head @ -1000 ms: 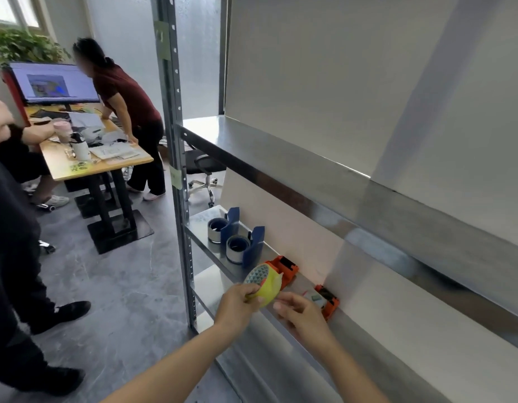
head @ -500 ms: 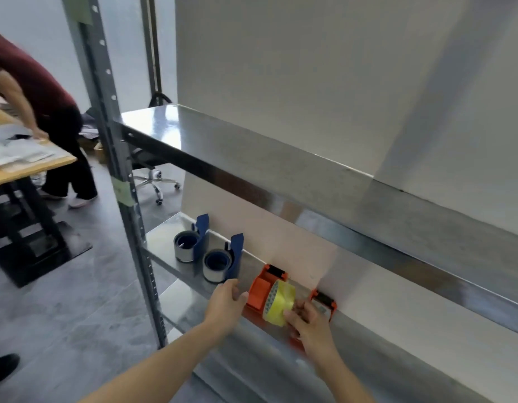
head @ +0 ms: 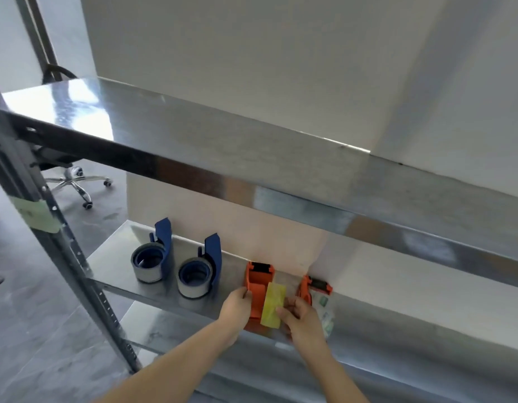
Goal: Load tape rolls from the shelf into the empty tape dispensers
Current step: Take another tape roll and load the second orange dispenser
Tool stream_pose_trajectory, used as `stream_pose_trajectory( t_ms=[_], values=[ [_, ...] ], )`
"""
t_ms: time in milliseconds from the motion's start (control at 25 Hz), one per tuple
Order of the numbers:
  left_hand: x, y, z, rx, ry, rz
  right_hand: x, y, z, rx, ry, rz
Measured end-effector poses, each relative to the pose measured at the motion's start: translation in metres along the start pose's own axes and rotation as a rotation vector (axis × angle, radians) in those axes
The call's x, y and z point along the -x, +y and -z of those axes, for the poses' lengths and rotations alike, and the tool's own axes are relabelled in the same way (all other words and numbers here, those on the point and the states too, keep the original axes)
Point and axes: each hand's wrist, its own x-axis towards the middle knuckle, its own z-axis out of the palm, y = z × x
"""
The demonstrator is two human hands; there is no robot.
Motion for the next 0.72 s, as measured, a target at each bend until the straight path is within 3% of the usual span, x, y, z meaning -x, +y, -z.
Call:
stream_pose_trajectory(
  t_ms=[320,480,720],
  values=[
    [0.028,0.001,0.029,0.233,-0.218,-0.096,0.011,-0.014,-0.020,-0.220,-0.054,-0.087],
    [0.048,0.007,0.037,0.269,-0.263,-0.134,0.023,-0.033,-0.026,-0.248,0.004,-0.079],
    [0.066,0.005,0.050,0.035,-0.323,-0.401,0.049,-0.062,-0.026,0.056,0.081,0.099]
  ],
)
